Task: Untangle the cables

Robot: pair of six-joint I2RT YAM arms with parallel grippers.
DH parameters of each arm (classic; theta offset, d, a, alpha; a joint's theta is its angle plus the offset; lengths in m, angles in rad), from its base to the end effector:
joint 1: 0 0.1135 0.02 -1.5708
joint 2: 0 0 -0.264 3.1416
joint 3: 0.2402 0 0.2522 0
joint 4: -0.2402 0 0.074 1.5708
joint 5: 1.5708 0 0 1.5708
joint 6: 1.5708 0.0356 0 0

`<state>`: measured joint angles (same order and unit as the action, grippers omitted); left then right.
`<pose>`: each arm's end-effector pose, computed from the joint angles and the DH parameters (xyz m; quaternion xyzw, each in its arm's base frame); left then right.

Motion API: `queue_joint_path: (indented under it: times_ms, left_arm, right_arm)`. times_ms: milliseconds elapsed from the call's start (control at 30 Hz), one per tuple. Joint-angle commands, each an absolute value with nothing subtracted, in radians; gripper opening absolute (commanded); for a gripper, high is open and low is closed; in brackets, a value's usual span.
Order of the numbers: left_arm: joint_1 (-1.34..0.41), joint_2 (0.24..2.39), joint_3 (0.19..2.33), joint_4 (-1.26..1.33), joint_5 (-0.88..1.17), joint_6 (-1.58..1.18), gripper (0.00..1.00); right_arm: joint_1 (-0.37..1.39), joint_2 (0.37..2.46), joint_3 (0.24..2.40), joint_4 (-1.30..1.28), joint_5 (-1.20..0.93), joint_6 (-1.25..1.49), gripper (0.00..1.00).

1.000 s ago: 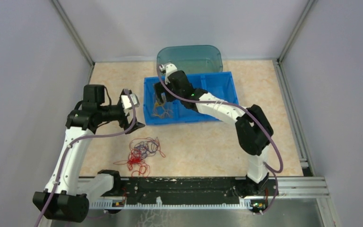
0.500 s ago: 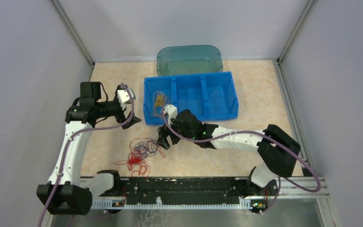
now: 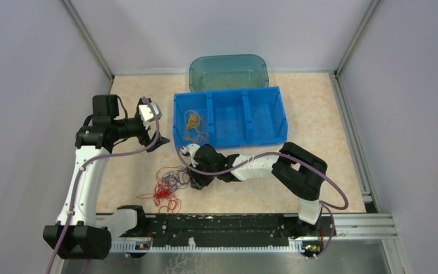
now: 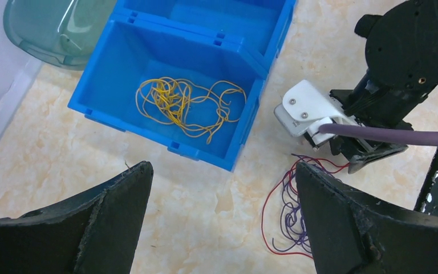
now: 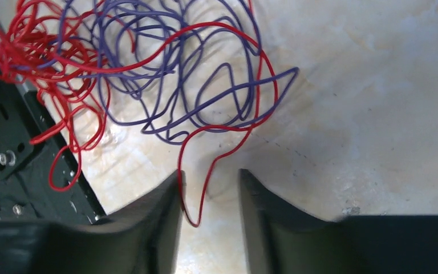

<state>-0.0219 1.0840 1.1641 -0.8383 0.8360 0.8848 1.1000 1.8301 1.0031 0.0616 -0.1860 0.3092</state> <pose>0.2063 -0.0309 0.3589 0.5119 0.6844 -0.1877 0.4840 0.1648 0.3383 0.1535 -0.3864 0.8313 0.3178 0.2420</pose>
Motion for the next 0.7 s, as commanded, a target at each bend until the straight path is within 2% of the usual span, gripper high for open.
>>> queue_joint_path:
  times_ms: [0,67,100,367,667]
  left_arm:
    - [-0.016,1.087,1.212,-0.844,0.870,0.886,1.00]
    - [-0.016,1.090,1.218,-0.847,0.879,0.894,1.00]
    - [-0.016,1.088,1.218,-0.847,0.885,0.901,1.00]
    - [-0.018,1.097,1.215,-0.831,0.932,0.916,1.00]
    - [-0.035,1.126,1.211,-0.885,0.948,0.965,1.00]
  right_arm:
    - [1.105,1.836,1.070,0.032,-0.107,0.326,0.25]
    - [1.095,1.808,1.068,0.006,-0.059,0.337,0.05]
    - [1.082,1.786,1.059,-0.002,-0.046,0.348,0.00]
    - [0.874,1.391,0.820,-0.005,-0.034,0.425,0.00]
    - [0.751,1.054,0.712,-0.179,0.003,0.456,0.00]
